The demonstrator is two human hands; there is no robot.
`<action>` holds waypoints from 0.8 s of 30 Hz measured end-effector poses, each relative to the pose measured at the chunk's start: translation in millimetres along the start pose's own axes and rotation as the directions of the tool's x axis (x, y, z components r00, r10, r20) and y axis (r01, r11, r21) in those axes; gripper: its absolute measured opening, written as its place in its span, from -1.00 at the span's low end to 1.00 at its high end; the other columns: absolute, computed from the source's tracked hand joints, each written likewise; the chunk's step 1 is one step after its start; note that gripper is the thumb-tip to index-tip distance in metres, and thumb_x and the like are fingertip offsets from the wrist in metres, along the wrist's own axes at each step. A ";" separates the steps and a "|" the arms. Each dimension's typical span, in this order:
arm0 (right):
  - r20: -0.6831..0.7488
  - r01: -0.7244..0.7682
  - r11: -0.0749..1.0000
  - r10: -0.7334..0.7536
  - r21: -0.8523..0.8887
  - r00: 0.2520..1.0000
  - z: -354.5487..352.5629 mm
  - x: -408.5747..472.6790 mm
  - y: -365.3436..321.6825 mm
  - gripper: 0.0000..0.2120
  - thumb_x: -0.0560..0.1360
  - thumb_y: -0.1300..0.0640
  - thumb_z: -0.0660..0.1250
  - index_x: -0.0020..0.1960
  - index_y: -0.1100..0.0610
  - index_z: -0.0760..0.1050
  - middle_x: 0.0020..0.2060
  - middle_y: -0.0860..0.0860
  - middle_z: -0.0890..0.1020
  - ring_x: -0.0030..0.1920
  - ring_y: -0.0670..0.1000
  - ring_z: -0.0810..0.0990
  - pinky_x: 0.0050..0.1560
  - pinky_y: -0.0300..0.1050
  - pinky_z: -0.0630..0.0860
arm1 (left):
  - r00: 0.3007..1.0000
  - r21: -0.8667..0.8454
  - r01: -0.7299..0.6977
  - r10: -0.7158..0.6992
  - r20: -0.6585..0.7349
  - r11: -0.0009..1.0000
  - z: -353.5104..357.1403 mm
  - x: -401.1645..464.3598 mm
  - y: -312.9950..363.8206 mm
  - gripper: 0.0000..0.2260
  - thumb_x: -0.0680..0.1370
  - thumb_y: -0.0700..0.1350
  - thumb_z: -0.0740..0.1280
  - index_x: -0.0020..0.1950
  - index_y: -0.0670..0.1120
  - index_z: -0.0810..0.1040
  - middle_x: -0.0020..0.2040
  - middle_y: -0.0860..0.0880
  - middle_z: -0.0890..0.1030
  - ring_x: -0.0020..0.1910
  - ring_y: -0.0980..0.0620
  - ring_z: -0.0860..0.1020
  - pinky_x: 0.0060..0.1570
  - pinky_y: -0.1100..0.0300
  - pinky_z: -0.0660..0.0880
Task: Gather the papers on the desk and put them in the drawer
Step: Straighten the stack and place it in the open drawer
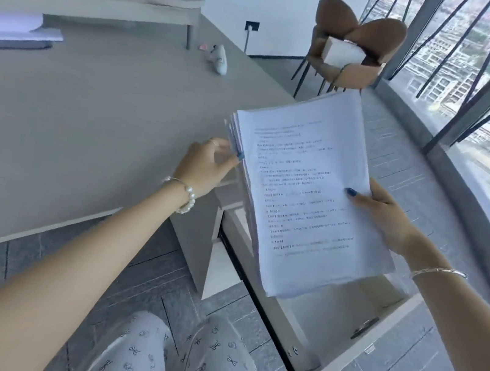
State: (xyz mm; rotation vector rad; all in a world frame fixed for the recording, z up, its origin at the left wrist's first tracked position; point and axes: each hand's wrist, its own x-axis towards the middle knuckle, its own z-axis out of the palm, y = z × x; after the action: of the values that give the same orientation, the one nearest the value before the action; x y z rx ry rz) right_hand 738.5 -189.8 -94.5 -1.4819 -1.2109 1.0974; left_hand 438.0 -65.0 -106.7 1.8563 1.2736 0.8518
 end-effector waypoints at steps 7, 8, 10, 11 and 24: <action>0.109 -0.205 0.970 0.219 -0.130 0.969 -66.5 -10.7 51.2 -0.24 0.19 -0.25 0.50 0.33 -0.05 0.42 0.20 0.07 0.62 0.16 0.14 0.62 0.15 0.11 0.56 | 0.996 0.482 -0.084 0.091 0.009 0.872 16.4 30.9 -6.7 -0.36 0.52 0.12 0.23 0.50 -0.12 0.13 0.44 -0.14 0.36 0.41 -0.18 0.25 0.31 -0.04 0.26; 0.122 -0.220 0.963 0.240 -0.156 0.963 -71.1 -10.8 58.0 -0.23 0.19 -0.26 0.50 0.33 -0.03 0.43 0.21 0.08 0.61 0.17 0.12 0.61 0.16 0.10 0.55 | 0.995 0.489 -0.092 0.097 0.015 0.868 17.7 32.2 -8.7 -0.39 0.52 0.11 0.23 0.49 -0.11 0.16 0.44 -0.14 0.37 0.42 -0.17 0.26 0.32 -0.03 0.26; 0.148 -0.245 0.949 0.276 -0.198 0.950 -79.3 -11.8 72.8 -0.28 0.23 -0.25 0.49 0.30 0.02 0.46 0.21 0.12 0.60 0.16 0.13 0.61 0.17 0.11 0.54 | 0.995 0.488 -0.097 0.097 0.026 0.867 21.3 34.4 -15.2 -0.43 0.52 0.09 0.23 0.47 -0.09 0.22 0.43 -0.13 0.38 0.41 -0.15 0.29 0.33 0.00 0.26; 0.149 -0.265 0.940 0.300 -0.214 0.942 -82.2 -12.0 80.0 -0.33 0.25 -0.22 0.49 0.27 0.05 0.47 0.20 0.14 0.61 0.14 0.13 0.62 0.15 0.11 0.55 | 0.995 0.492 -0.094 0.090 0.034 0.865 23.1 34.8 -19.5 -0.45 0.53 0.09 0.23 0.46 -0.08 0.24 0.43 -0.13 0.39 0.41 -0.14 0.30 0.34 0.02 0.26; 0.060 -0.396 0.823 0.457 -0.407 0.887 -53.2 22.5 119.5 -0.52 0.45 -0.04 0.37 0.32 0.06 0.40 0.27 0.05 0.54 0.25 0.11 0.52 0.24 0.13 0.47 | 0.998 0.511 -0.055 0.049 0.025 0.858 27.3 43.4 -37.3 -0.53 0.55 0.18 0.12 0.34 -0.07 0.43 0.44 -0.05 0.37 0.43 -0.06 0.27 0.41 0.07 0.17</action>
State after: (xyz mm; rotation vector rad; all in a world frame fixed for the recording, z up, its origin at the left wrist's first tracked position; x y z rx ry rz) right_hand 815.5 -186.7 -202.6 -2.0810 -1.2862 1.3450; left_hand 455.7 -19.6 -147.2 2.3116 1.5580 0.5552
